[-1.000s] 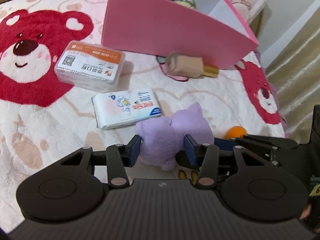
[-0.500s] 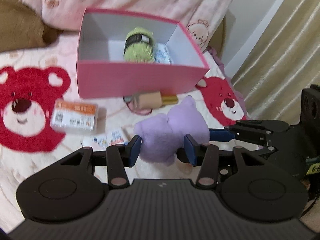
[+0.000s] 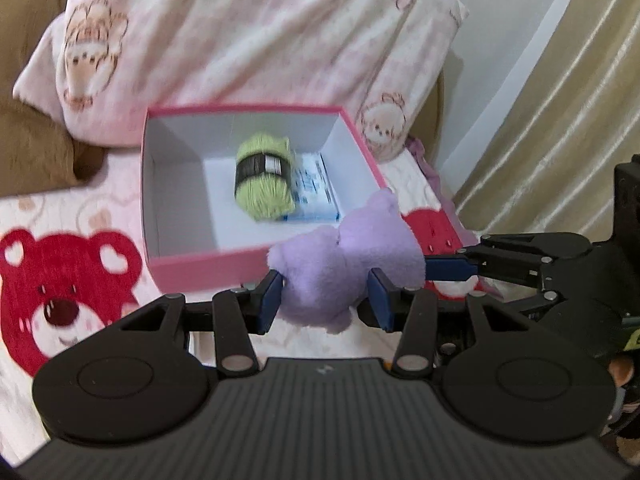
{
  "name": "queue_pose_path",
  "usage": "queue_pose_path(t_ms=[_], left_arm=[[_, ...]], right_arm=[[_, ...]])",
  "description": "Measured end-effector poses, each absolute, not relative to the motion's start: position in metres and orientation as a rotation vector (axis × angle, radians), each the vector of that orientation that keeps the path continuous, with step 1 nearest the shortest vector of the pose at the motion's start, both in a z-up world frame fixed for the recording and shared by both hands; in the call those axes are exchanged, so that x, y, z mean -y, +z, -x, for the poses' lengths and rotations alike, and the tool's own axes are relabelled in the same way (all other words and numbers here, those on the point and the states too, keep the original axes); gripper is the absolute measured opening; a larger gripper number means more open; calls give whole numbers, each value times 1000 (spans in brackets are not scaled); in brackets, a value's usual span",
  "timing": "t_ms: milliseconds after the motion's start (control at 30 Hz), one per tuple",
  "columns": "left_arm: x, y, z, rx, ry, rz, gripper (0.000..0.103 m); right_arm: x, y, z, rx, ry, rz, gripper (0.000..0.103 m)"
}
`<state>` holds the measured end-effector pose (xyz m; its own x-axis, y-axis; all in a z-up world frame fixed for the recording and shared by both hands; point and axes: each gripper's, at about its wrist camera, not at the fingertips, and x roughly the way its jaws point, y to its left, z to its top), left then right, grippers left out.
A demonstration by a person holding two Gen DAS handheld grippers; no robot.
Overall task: Organize objects
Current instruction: 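Lift the plush toy with the left tool and carry it into the pink box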
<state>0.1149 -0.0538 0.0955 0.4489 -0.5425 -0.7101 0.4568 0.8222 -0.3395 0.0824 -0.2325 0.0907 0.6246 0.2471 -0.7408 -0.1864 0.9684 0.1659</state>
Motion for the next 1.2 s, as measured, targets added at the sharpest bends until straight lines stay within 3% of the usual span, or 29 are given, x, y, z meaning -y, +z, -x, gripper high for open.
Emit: queue_pose_path(t_ms=[300, 800, 1200], left_arm=[[83, 90, -182, -964, -591, 134, 45], [96, -13, -262, -1164, -486, 343, 44], [115, -52, -285, -1246, -481, 402, 44]], right_arm=[[263, 91, -145, -919, 208, -83, 54], [279, 10, -243, -1201, 184, -65, 53], [279, -23, -269, -1348, 81, 44, 53]])
